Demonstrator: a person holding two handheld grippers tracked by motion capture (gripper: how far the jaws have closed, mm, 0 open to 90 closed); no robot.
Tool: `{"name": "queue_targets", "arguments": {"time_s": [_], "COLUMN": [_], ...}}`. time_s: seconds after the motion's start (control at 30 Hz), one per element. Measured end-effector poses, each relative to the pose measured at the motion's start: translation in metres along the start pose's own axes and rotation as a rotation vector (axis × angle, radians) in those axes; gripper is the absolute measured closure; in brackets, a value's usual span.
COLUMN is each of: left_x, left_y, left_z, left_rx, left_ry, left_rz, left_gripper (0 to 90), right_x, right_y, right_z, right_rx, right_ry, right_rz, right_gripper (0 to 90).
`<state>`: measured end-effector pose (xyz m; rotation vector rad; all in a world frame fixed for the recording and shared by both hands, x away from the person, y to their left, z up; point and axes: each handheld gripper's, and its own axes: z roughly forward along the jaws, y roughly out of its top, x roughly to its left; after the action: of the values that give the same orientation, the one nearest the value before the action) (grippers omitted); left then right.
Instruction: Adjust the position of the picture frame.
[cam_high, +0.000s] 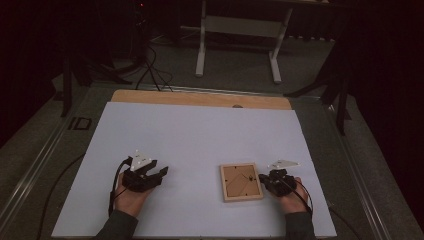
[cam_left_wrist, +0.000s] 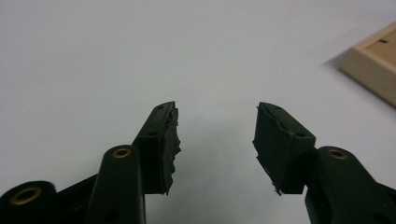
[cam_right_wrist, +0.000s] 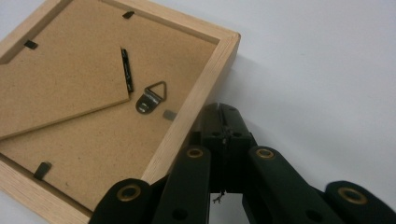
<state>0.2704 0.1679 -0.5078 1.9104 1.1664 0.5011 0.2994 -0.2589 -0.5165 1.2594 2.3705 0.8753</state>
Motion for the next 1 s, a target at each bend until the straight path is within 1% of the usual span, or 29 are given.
{"name": "queue_targets", "arguments": {"time_s": [0.1,0.27,0.37,0.47,0.5,0.57,0.63,0.8,0.9,1.0], "left_x": [-0.008,-0.017,-0.023,-0.032,-0.034,-0.039,-0.043,-0.05,-0.053,-0.057], "left_y": [0.001,0.001,0.0,0.0,0.0,0.0,0.0,0.0,0.0,0.0], "left_z": [0.001,0.001,0.002,0.004,0.004,0.005,0.007,0.009,0.011,0.011], "left_rx": [0.0,-0.005,-0.008,-0.007,-0.006,-0.007,-0.009,0.009,0.015,0.017], "left_ry": [-0.011,-0.039,-0.061,-0.093,-0.099,-0.108,-0.128,-0.154,-0.172,-0.193], "left_rz": [0.027,0.041,0.051,0.074,0.082,0.104,0.114,0.143,0.148,0.156], "left_gripper": [52.7,56.2,58.7,63.7,65.1,70.8,75.6,85.7,88.3,88.4], "right_x": [0.007,0.018,0.022,0.026,0.026,0.027,0.029,0.034,0.038,0.042], "right_y": [0.002,0.006,0.007,0.008,0.008,0.009,0.009,0.011,0.013,0.014], "right_z": [0.004,0.01,0.012,0.013,0.013,0.014,0.015,0.018,0.02,0.022], "right_rx": [0.013,0.024,0.026,0.026,0.026,0.025,0.024,0.02,0.027,0.028], "right_ry": [0.01,0.023,0.03,0.035,0.037,0.04,0.045,0.058,0.064,0.072], "right_rz": [-0.025,-0.064,-0.076,-0.084,-0.086,-0.087,-0.089,-0.1,-0.11,-0.118], "right_gripper": [89.6,89.6,89.6,89.6,89.6,89.6,89.6,89.6,89.6,89.6]}}
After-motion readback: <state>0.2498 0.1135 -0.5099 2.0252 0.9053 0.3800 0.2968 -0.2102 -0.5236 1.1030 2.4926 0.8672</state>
